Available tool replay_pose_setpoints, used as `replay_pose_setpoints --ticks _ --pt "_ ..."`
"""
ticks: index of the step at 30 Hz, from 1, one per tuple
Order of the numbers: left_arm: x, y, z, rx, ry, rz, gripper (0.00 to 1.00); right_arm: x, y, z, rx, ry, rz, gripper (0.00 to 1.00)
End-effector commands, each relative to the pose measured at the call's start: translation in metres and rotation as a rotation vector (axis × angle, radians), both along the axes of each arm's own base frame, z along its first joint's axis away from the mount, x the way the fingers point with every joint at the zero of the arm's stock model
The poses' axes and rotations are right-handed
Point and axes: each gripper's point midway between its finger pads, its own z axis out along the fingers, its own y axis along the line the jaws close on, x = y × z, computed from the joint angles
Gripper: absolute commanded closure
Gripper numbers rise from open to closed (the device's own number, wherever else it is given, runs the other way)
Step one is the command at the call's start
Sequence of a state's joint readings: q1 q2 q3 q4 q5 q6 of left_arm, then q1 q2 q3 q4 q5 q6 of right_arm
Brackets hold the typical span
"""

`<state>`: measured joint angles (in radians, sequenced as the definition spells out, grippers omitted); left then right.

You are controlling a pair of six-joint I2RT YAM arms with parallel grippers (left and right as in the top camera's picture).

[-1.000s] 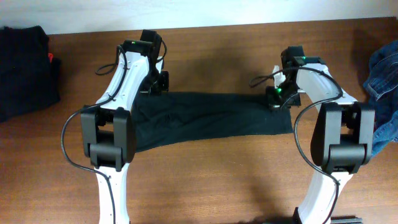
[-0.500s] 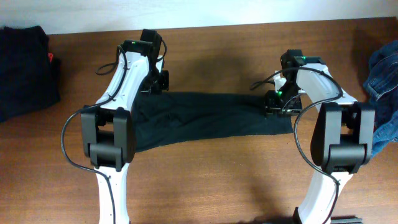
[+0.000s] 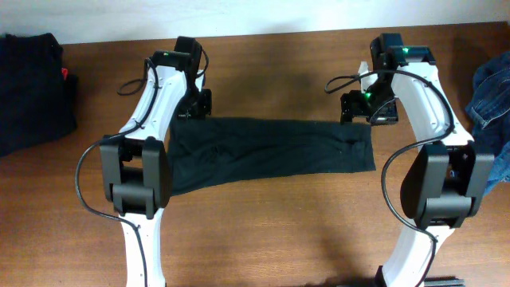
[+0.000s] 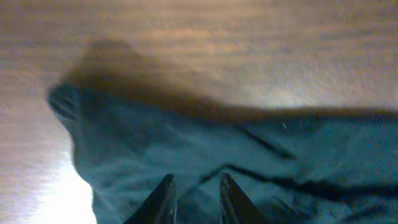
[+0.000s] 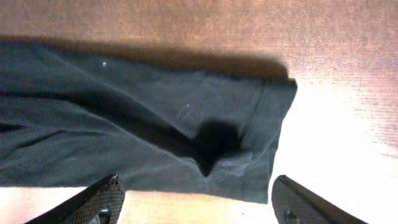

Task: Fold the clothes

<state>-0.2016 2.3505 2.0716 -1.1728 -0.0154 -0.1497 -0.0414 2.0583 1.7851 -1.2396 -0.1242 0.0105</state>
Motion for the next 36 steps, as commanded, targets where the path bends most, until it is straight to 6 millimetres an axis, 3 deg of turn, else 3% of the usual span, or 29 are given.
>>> replay_pose_setpoints --ticks 1,7,12,16,25,30,36 --pt "0.005 0.011 -0.004 0.06 -0.019 -0.005 0.76 0.001 0.003 -0.004 0.027 -0.009 0.004 0.19" --pt "-0.001 0.013 -0.009 0.064 0.004 -0.006 0.77 0.001 0.003 -0.014 0.026 -0.012 0.004 0.2" --pt "-0.002 0.014 -0.028 0.07 0.002 -0.005 0.77 0.0 0.003 -0.019 0.03 -0.009 0.004 0.2" --pt "-0.031 0.009 -0.033 0.041 0.119 -0.015 0.85 0.0 0.003 -0.02 0.029 -0.011 0.004 0.2" --pt "-0.077 0.014 -0.029 0.052 0.308 -0.014 0.85 0.003 0.003 -0.02 0.028 -0.023 0.004 0.19" --pt "-0.081 0.01 -0.03 0.027 0.326 -0.005 0.85 0.005 0.003 -0.019 0.028 -0.029 0.004 0.19" --pt "-0.092 0.012 -0.052 0.032 0.348 0.007 0.85 0.005 0.003 -0.019 0.028 -0.03 0.004 0.19"
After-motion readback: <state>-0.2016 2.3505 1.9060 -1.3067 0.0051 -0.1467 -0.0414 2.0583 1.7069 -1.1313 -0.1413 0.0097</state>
